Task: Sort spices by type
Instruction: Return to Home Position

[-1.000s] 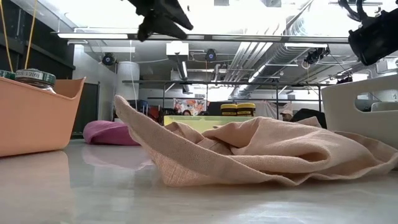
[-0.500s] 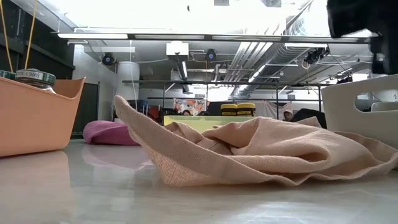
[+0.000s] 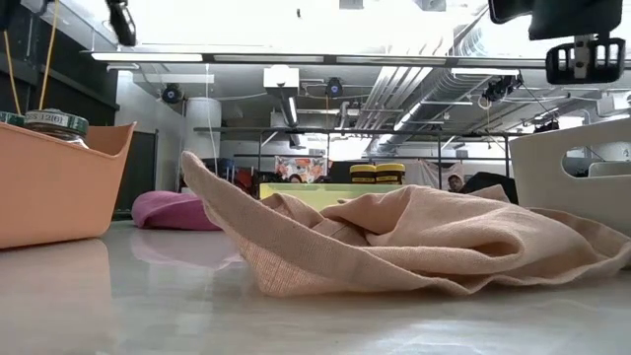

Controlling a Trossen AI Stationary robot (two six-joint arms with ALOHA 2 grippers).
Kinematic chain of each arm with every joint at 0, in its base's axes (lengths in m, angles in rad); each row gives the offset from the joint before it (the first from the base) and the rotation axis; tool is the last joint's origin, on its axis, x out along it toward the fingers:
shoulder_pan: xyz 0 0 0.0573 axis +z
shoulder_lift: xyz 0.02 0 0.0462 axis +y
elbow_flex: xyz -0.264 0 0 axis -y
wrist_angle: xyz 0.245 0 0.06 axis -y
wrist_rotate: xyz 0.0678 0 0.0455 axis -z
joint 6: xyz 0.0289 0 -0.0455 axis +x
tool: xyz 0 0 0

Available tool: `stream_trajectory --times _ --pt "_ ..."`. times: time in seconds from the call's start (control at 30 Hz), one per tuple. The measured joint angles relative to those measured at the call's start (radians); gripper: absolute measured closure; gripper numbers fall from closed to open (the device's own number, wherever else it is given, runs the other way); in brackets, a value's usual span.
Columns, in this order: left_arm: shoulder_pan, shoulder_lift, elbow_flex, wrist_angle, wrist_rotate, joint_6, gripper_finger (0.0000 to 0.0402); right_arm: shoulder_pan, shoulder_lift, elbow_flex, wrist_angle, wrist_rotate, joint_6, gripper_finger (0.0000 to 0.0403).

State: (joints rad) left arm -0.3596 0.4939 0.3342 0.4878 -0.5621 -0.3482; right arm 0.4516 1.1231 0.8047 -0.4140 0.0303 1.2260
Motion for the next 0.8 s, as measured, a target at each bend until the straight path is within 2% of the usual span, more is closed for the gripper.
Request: stream_trajectory --times 0.13,0.3,0.37,0.47,0.6,0.8 --pt "-0.016 -0.138 -0.094 0.024 0.0 0.027 0.0401 -0.024 -0.001 0.0 0.007 -0.057 0.08 0.0403" --pt "-0.015 -0.265 -0.148 -0.002 -0.003 0.064 0.0401 -0.027 -0.001 0.0 0.082 -0.03 0.079 0.0403" --pt "-0.012 -0.296 -0.161 -0.006 -0.034 0.093 0.0401 -0.026 -0.001 0.0 0.102 -0.021 0.079 0.0403" --pt "0.009 -0.324 -0.162 -0.017 -0.072 0.144 0.0401 -0.026 -0.001 0.0 0.114 -0.012 0.084 0.0403" --pt "0.066 -0.329 -0.162 -0.021 -0.068 0.168 0.0401 -0.026 -0.001 0.0 0.135 -0.013 0.084 0.0403" --pt "0.216 -0.329 -0.162 -0.117 0.052 0.136 0.0401 -0.026 -0.001 0.0 0.138 -0.015 0.083 0.0403"
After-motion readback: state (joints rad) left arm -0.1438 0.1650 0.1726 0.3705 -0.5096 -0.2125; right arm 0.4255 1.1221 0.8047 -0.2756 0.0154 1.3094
